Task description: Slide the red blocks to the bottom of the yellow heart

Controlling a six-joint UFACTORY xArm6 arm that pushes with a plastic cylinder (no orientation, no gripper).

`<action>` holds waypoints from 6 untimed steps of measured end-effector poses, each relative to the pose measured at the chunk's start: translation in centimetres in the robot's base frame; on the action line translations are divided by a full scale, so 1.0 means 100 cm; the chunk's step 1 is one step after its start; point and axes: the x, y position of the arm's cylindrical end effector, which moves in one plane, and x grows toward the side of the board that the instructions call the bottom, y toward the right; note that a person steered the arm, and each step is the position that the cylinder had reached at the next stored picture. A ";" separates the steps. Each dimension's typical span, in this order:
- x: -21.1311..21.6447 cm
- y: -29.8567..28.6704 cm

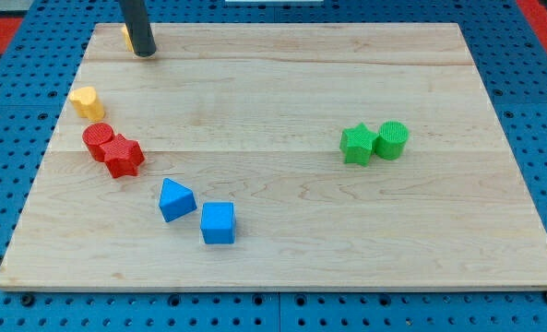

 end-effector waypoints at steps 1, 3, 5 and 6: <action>0.020 0.020; 0.053 0.173; 0.148 0.202; 0.177 0.075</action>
